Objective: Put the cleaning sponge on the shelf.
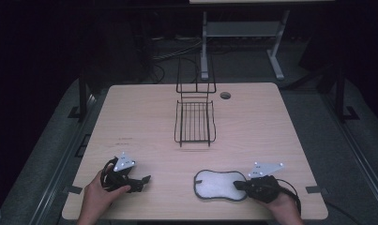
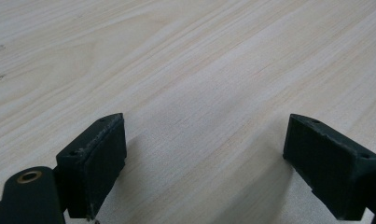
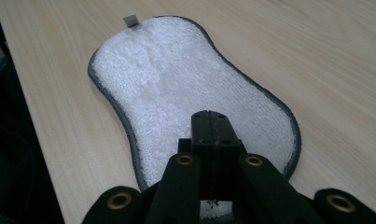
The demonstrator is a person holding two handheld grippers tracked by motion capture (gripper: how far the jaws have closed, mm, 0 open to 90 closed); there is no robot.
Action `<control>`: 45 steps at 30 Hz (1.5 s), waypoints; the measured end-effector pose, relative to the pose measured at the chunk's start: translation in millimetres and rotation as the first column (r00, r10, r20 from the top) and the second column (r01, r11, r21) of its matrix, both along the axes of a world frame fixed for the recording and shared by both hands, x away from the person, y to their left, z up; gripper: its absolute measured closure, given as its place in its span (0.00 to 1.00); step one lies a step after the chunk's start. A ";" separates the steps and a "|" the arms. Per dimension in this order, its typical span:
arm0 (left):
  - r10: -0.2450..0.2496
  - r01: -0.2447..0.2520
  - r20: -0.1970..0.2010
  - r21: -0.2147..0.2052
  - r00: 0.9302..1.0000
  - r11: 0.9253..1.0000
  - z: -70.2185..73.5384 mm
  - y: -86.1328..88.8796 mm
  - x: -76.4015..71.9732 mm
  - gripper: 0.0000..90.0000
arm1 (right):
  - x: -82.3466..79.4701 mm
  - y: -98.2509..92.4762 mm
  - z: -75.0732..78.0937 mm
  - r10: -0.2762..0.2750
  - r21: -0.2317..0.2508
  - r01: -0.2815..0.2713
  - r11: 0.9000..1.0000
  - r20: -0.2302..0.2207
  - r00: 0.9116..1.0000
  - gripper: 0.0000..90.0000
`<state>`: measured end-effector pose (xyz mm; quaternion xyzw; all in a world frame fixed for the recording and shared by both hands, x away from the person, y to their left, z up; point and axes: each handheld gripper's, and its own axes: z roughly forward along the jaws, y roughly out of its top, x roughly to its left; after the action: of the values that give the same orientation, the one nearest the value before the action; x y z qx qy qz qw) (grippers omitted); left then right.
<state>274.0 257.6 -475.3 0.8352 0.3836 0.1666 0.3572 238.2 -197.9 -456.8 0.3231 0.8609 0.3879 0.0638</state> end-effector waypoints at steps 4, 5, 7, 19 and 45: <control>0.000 0.000 0.000 0.000 1.000 1.000 0.0 0.0 0.0 0.14 | 1.8 -4.6 -0.2 -0.016 -0.002 0.016 1.000 0.002 1.000 1.00; 0.000 0.000 0.000 0.000 1.000 1.000 0.0 0.0 -0.1 0.14 | 2.3 -6.2 -0.2 -0.023 -0.003 0.023 1.000 0.003 1.000 1.00; 0.000 0.000 0.000 0.000 1.000 1.000 0.0 0.0 -0.1 0.14 | 3.6 -12.7 -0.1 -0.040 -0.008 0.040 0.999 0.006 0.999 1.00; 0.000 0.000 0.000 0.001 1.000 1.000 0.0 0.1 0.0 0.14 | 4.1 -41.4 0.8 -0.120 -0.007 0.120 0.993 -0.001 0.993 1.00; -0.001 0.001 -0.002 0.002 1.000 1.000 0.3 0.1 0.0 0.14 | 42.7 37.2 14.6 0.038 0.031 -0.039 0.999 0.022 0.999 1.00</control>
<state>274.0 257.7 -475.1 0.8359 0.3836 0.1660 0.3558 280.9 -160.6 -442.2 0.3033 0.8599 0.4061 0.0607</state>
